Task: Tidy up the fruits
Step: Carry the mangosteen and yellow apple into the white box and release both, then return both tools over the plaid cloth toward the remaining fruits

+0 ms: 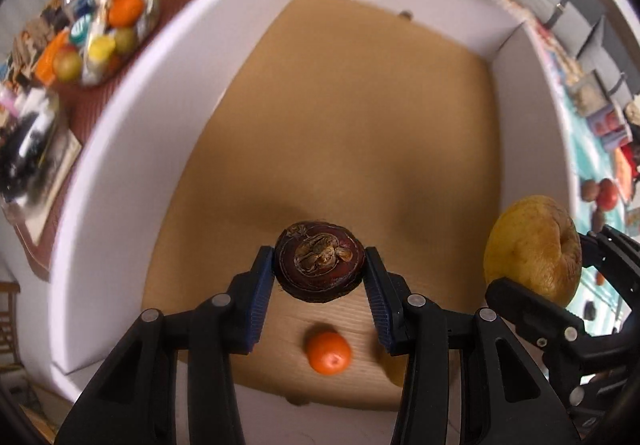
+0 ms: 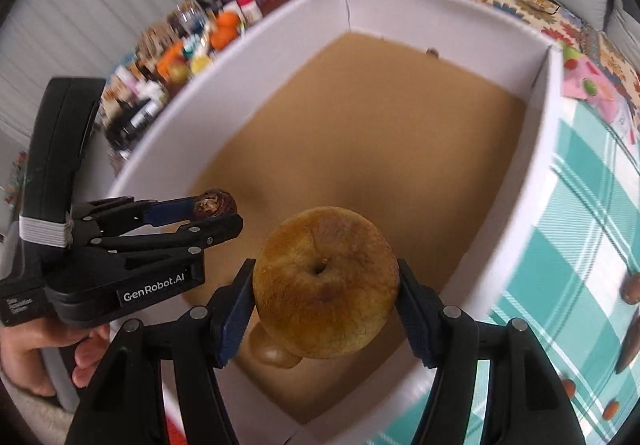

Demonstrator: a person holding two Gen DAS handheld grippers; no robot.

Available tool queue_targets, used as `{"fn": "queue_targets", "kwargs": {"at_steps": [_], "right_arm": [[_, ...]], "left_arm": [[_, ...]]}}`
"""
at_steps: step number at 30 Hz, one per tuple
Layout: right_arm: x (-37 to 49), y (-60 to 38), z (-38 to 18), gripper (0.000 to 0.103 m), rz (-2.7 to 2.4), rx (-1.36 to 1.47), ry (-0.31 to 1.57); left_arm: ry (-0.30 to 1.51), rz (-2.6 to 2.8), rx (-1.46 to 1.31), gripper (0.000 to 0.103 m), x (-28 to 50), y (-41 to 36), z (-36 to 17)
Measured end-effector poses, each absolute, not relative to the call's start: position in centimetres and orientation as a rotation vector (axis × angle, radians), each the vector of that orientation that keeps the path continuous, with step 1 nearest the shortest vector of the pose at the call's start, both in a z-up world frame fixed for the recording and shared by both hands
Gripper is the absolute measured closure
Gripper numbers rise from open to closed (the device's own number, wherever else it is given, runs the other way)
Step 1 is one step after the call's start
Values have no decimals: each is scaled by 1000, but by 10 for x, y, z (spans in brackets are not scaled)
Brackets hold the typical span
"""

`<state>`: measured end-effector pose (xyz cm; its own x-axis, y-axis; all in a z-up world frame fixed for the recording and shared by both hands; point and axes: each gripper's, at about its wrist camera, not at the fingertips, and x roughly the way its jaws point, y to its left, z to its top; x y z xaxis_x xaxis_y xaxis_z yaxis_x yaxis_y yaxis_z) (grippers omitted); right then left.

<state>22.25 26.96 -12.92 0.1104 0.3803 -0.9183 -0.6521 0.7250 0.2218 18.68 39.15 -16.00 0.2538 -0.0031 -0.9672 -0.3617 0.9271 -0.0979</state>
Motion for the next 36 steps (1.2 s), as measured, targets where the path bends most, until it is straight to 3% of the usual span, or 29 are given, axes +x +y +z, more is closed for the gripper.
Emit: {"fn": "queue_targets", "kwargs": {"at_steps": [3, 5, 6, 11, 13, 17, 26, 29, 33, 36], "right_arm": [[224, 279, -149, 37, 763, -291, 1259], [223, 283, -151, 37, 752, -334, 1225], [223, 281, -150, 36, 762, -333, 1212], [220, 252, -117, 35, 776, -299, 1130], [215, 226, -100, 29, 765, -285, 1074], [199, 150, -78, 22, 700, -245, 970], [98, -49, -127, 20, 460, -172, 932], [66, -105, -148, 20, 355, -106, 936], [41, -149, -164, 20, 237, -67, 910], [42, -176, -174, 20, 187, -52, 910]], "left_arm": [[1316, 282, -311, 53, 185, 395, -170], [1308, 308, -304, 37, 184, 398, -170], [1297, 323, -305, 34, 183, 399, -168], [1200, 345, -296, 34, 170, 392, -136], [1135, 322, -286, 34, 163, 373, -116], [992, 187, -220, 22, 148, 302, -83], [906, 166, 144, 21, 147, 167, -110], [863, 254, 172, 18, 144, 167, -112], [984, 255, 93, 19, 149, 187, -131], [964, 275, 79, 18, 140, 193, -127]]}}
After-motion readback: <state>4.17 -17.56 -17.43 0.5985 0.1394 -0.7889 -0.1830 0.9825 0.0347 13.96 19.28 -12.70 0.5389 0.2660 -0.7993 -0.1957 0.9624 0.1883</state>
